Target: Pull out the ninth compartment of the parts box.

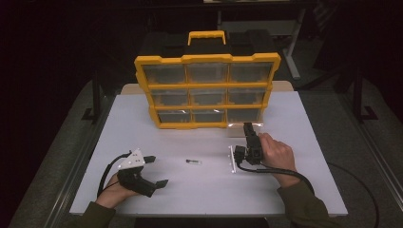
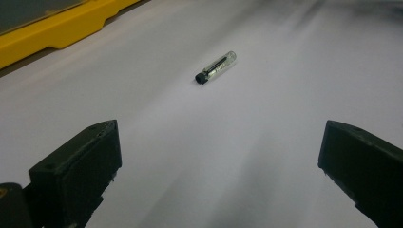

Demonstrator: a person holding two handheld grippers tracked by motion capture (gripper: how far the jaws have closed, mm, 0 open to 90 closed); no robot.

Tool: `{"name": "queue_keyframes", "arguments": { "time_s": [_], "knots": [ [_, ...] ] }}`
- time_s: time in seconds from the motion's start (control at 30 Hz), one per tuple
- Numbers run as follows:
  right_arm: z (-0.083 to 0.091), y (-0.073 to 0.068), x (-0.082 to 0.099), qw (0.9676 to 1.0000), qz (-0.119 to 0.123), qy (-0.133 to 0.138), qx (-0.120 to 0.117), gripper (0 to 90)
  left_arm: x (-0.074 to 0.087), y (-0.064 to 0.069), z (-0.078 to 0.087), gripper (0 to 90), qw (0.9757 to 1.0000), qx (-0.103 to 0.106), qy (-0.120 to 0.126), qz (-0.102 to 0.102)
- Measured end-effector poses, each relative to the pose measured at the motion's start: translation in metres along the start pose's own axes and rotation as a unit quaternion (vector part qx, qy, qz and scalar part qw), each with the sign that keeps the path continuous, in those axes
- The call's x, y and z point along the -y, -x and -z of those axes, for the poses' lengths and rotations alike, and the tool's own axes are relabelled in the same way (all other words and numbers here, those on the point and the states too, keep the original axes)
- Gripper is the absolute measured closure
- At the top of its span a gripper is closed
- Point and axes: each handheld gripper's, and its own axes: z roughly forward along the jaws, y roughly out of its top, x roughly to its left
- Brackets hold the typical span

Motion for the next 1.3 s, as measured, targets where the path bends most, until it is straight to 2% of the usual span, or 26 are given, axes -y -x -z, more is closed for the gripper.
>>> {"name": "queue_keyframes", "arguments": {
  "time_s": [0.9, 1.3],
  "knots": [
    [0.018, -0.001, 0.002, 0.9999, 0.001, 0.012, -0.005, 77.7, 0.0, 0.001, 0.001, 0.4, 1.0, 0.0, 0.0, 0.0],
    [0.02, -0.004, 0.003, 0.9999, -0.001, 0.014, -0.003, 77.2, 0.0, 0.001, 0.0, 0.4, 1.0, 0.0, -0.002, -0.001]
  ]
}}
